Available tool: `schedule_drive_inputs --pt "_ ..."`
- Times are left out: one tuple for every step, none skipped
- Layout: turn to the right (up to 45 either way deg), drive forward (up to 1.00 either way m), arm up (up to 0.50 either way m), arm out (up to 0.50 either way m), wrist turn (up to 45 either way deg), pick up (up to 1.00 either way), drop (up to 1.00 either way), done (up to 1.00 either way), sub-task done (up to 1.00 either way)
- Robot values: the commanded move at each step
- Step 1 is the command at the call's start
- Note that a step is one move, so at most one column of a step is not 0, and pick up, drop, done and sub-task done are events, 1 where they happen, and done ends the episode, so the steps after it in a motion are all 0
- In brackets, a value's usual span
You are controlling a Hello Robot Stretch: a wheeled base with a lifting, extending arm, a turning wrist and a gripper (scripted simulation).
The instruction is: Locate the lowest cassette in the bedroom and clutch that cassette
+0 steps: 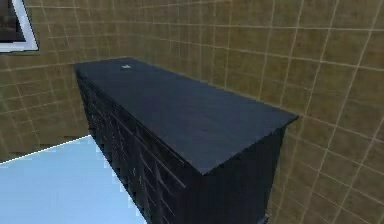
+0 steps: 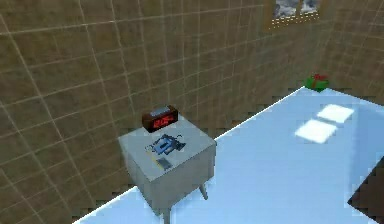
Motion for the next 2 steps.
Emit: schedule_drive_inputs --pt "45.0 0.0 0.0 0.0 0.0 0.0 0.0 0.0 0.0" --pt "30.0 0.0 0.0 0.0 0.0 0.0 0.0 0.0 0.0"
